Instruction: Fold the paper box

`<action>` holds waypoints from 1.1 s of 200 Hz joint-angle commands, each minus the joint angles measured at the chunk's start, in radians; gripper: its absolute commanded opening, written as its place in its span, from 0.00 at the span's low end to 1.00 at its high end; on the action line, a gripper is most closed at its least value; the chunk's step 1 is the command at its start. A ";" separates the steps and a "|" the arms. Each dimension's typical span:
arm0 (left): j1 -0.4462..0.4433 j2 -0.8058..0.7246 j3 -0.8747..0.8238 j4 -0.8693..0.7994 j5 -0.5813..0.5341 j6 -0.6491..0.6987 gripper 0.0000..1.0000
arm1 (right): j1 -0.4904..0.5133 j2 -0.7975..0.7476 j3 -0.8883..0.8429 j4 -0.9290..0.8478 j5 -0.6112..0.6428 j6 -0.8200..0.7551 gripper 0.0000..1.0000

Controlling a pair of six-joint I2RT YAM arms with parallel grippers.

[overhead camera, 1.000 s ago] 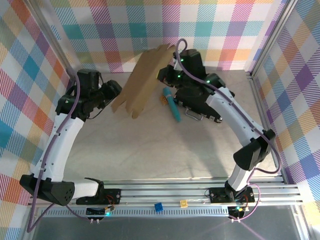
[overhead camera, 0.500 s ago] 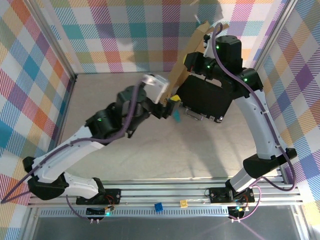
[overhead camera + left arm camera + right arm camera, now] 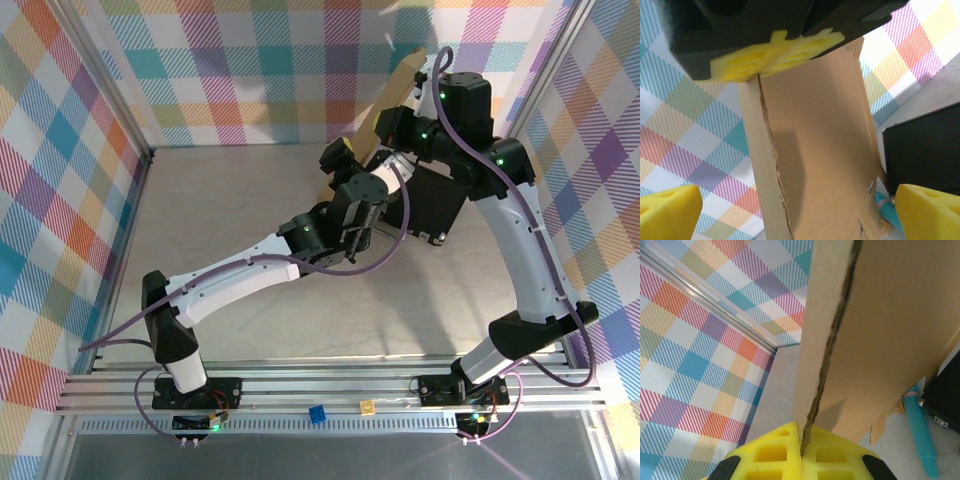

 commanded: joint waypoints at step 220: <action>0.113 -0.092 0.022 -0.179 0.262 -0.246 0.94 | -0.036 0.010 0.089 -0.125 -0.093 0.123 0.00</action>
